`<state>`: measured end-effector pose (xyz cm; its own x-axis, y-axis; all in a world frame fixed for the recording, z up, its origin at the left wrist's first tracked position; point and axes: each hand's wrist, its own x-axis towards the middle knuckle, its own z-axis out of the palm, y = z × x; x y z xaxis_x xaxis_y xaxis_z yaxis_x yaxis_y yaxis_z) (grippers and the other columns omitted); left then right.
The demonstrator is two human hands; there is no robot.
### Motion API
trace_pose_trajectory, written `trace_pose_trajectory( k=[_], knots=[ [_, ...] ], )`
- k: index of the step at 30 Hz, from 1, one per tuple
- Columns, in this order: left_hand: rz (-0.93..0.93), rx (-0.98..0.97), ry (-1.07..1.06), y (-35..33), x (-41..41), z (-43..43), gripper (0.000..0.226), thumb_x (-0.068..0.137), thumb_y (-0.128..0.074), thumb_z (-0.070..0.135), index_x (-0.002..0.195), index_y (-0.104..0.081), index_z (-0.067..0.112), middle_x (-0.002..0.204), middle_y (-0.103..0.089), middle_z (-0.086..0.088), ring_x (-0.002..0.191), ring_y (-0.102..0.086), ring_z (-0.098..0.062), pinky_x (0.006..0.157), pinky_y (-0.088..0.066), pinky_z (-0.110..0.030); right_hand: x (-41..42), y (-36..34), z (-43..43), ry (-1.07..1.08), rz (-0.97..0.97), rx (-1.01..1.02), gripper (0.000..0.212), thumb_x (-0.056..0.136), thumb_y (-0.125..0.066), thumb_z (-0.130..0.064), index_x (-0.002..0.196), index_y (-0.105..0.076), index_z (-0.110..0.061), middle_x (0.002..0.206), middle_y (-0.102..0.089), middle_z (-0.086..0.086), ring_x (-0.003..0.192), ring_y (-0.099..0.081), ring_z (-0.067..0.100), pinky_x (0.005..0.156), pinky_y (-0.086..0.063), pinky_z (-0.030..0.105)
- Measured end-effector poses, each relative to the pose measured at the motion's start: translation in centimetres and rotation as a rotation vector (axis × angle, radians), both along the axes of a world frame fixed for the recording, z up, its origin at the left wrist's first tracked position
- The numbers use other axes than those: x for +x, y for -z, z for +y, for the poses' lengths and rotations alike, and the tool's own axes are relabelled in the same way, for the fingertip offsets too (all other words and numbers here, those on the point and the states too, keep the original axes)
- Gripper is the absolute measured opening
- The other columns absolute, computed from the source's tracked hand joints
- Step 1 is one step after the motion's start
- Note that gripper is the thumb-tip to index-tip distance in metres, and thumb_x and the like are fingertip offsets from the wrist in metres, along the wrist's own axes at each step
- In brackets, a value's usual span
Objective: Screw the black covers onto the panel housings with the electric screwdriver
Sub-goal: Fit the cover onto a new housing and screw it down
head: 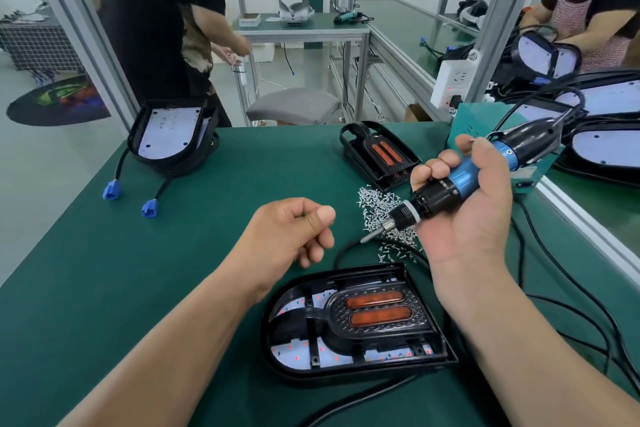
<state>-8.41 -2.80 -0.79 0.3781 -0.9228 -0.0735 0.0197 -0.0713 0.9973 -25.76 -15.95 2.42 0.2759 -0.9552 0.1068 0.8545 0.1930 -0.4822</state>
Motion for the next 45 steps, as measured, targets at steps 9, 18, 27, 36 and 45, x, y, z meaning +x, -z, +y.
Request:
trace_pose_trajectory(
  k=[9,18,27,36,45],
  knots=[
    [0.353,-0.047,0.164,-0.8,0.3,0.8,0.022,0.09,-0.07,0.011,0.11,-0.078,0.003,0.112,-0.076,-0.025,0.092,-0.078,-0.025,0.07,-0.061,-0.025,0.8,-0.7,0.6,0.001,-0.022,-0.027,0.026,0.098,-0.074,-0.027,0.116,-0.057,-0.016,0.083,-0.058,0.0,0.071,-0.056,0.015,0.082,-0.054,0.033],
    [0.23,-0.083,0.194,-1.2,-0.7,0.8,0.009,0.093,-0.076,0.015,0.102,-0.076,0.013,0.103,-0.078,-0.02,0.084,-0.075,-0.023,0.069,-0.06,-0.025,0.8,-0.7,0.8,0.013,-0.017,-0.043,0.019,0.101,-0.072,-0.025,0.112,-0.06,-0.016,0.084,-0.058,0.0,0.071,-0.056,0.015,0.083,-0.055,0.033],
    [0.32,-0.08,0.162,-1.5,-0.9,0.9,0.012,0.082,-0.079,0.005,0.09,-0.082,0.013,0.099,-0.078,-0.023,0.076,-0.076,-0.021,0.068,-0.062,-0.026,0.4,-0.9,0.9,0.008,-0.044,-0.053,0.016,0.101,-0.071,-0.023,0.111,-0.06,-0.016,0.083,-0.058,0.0,0.07,-0.057,0.015,0.082,-0.055,0.033],
    [0.328,-0.059,0.149,-1.7,-0.9,0.9,0.012,0.081,-0.081,0.005,0.089,-0.082,0.014,0.106,-0.077,-0.027,0.086,-0.08,-0.026,0.067,-0.064,-0.026,0.4,-1.0,1.2,0.004,-0.036,-0.047,0.013,0.104,-0.068,-0.023,0.112,-0.061,-0.017,0.084,-0.058,0.0,0.07,-0.057,0.014,0.083,-0.055,0.033],
    [0.332,-0.055,0.137,-1.7,-1.0,0.9,0.012,0.083,-0.08,0.005,0.091,-0.082,0.013,0.107,-0.077,-0.028,0.089,-0.081,-0.029,0.068,-0.064,-0.026,0.4,-1.0,1.3,-0.003,-0.035,-0.046,0.012,0.104,-0.069,-0.023,0.111,-0.061,-0.017,0.084,-0.058,0.0,0.071,-0.056,0.014,0.085,-0.055,0.034]
  ],
)
